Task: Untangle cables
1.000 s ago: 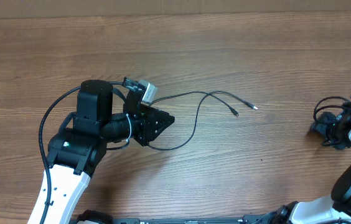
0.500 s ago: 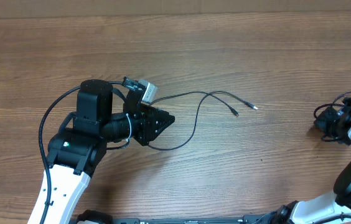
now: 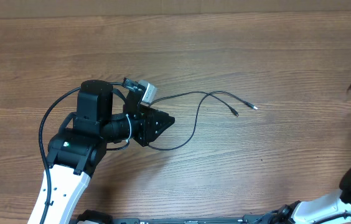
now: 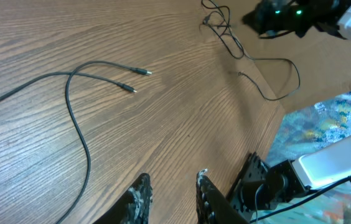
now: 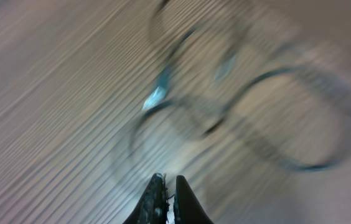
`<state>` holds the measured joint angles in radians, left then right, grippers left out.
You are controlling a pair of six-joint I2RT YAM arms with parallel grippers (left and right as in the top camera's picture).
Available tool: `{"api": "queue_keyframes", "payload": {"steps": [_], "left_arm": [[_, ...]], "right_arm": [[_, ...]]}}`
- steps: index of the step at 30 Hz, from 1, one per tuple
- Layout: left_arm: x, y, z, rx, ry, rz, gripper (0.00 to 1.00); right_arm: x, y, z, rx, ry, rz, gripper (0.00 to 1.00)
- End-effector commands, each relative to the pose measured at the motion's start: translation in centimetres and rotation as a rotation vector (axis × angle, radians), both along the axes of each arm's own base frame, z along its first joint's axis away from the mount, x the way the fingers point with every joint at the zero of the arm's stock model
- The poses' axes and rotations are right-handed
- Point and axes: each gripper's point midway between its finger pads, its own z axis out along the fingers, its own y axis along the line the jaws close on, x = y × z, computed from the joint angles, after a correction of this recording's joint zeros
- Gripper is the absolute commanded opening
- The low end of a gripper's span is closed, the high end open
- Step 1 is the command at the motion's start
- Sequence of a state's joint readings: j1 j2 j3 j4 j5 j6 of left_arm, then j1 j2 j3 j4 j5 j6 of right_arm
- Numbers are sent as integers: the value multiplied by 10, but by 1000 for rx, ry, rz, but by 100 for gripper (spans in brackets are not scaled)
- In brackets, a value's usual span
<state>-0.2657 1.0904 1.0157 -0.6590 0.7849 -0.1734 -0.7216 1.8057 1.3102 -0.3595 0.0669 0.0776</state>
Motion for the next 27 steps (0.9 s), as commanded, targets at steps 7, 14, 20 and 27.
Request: {"api": "queue_keyframes", "payload": {"steps": [7,14,20,27], "left_arm": [[-1,2,2,-15,14,20,25],[2,1,6,-20,-14,18,26],[7,1,11,-24,-50,25,24],[4,11,16,23,-107,69,22]], "right_arm": [[-106,-102,29,-132,14,-417,4],[-71,-74,23,36,-134,-45,100],[-16,-6,15,109,-119,246,100],[40,114,-2,292,-64,476,100]]}}
